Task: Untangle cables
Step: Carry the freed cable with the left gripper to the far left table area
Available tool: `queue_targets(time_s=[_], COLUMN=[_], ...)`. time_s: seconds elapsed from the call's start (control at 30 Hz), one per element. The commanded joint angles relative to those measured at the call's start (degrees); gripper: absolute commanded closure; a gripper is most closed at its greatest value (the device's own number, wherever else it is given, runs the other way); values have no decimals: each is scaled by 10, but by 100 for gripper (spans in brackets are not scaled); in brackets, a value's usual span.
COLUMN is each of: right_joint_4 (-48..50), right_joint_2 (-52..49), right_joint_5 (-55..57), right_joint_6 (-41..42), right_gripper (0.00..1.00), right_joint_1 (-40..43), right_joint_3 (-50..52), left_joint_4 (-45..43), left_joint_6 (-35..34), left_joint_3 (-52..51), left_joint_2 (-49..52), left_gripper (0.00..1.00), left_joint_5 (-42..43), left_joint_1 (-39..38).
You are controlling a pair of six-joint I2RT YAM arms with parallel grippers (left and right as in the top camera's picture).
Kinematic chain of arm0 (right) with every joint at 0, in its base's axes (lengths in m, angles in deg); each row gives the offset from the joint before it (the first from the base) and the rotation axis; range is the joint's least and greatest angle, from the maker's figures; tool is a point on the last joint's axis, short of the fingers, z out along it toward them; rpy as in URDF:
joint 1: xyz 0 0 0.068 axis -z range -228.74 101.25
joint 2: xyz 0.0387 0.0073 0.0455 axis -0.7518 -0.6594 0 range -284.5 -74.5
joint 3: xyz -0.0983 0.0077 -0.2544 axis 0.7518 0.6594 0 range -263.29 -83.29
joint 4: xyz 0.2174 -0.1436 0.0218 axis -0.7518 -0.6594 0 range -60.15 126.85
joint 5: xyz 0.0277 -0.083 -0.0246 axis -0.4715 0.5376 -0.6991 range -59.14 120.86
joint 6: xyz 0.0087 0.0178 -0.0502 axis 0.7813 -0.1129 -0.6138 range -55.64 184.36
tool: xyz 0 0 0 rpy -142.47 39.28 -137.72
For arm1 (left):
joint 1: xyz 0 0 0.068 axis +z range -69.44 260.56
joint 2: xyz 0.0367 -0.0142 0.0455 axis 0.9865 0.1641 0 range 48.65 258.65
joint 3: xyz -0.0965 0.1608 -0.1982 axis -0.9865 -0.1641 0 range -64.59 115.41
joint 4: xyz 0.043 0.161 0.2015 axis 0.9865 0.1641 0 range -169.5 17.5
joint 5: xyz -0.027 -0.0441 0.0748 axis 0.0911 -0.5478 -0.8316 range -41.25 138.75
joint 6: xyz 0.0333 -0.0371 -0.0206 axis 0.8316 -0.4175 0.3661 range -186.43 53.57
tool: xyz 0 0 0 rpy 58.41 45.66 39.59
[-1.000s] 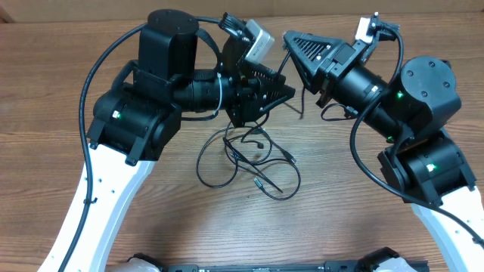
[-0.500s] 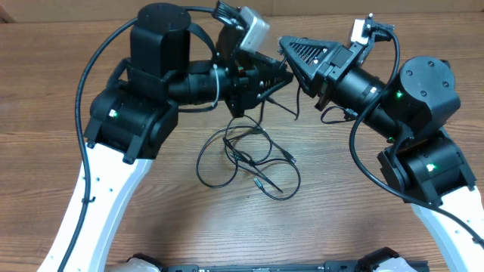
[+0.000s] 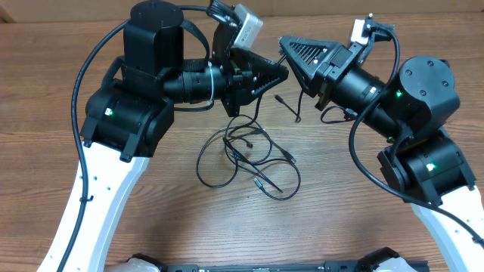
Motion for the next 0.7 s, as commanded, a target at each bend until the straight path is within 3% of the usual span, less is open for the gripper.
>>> queue_targets(time_s=[0.0,0.07,0.17,0.23,0.33,0.5,0.67], right_joint_4=[-10,-37,-92,-126,-153,-202,-330], right_joint_2=[2,2,2,2,3,6,6], right_joint_5=[9,21,26,26,23,20,58], right_joint_6=[-110,-162,-210,-230,-230,-230,-230], right_gripper=[96,94,66,38,21,1,0], right_joint_1=[9,18,44,72,106,160,181], right_joint_3=[-11,-11,-11,-11,-11,-11,-11], left_joint_4=[-42,-79,-157,-212,-259,-306,-381], left_joint_6=[-18,-57,-145,-197,-225,-274,-329], left_joint_3=[11,11,12,11,11,11,11], left_joint_2=[-3,-3,-3,-3,-3,-3,-2], left_gripper=[96,96,96,96,96,96,96], left_joint_5=[2,2,2,2,2,-45,-143], left_joint_1=[11,19,41,53,57,57,57])
